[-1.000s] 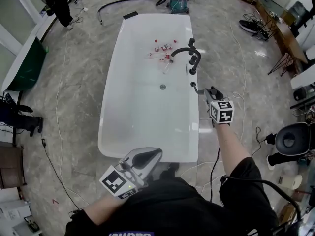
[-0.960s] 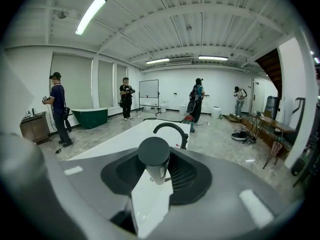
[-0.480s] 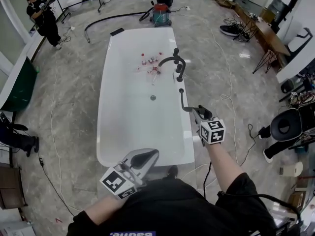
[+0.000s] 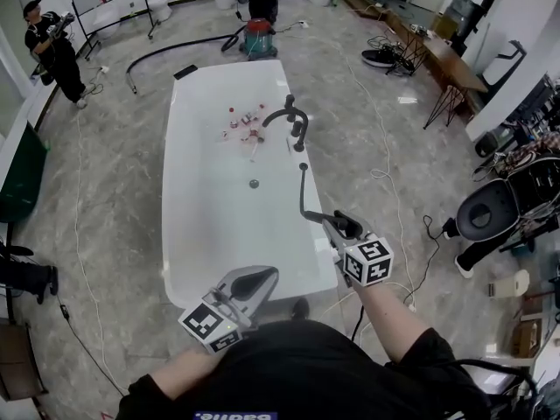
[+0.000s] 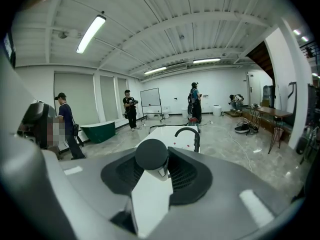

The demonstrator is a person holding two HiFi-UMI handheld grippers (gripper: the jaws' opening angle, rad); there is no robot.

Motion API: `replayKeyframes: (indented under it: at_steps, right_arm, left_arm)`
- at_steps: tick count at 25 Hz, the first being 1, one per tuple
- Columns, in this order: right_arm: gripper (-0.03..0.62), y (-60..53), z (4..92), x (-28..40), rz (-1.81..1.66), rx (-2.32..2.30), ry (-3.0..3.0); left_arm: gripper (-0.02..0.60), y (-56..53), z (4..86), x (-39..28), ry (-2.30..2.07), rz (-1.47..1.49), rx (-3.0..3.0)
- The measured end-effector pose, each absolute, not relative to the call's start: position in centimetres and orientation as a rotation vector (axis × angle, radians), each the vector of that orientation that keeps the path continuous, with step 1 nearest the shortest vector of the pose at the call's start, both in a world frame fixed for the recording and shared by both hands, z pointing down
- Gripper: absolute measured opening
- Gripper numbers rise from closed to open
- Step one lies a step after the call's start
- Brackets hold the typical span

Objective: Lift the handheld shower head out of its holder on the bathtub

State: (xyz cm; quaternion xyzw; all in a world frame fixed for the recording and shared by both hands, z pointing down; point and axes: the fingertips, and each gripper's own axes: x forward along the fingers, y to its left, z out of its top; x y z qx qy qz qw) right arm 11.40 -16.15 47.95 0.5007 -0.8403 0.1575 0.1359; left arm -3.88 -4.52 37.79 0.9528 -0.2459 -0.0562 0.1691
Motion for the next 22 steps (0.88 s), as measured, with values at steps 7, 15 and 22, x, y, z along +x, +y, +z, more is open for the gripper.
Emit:
replayKeyframes:
  at_steps: [7,15,22]
  right_arm:
    - [0.130,-11.4,45.8,8.4,0.424,1.414,-2.468]
    - [0.130,-6.0,42.8,5.2,0.358,1.337,-2.535]
    - [0.130,-3.1,40.2,3.9,0.309,1.298,-2.579]
  left_arm:
    - [0.000,-3.6,38.1,-4.7,-0.633,-0.156,2.739]
    - [0.000,-2.3,37.7,-5.0,-0.599,-0.158,2.755]
    - [0.000,-2.0,37.2,-4.6,-0.591,-0.149,2.755]
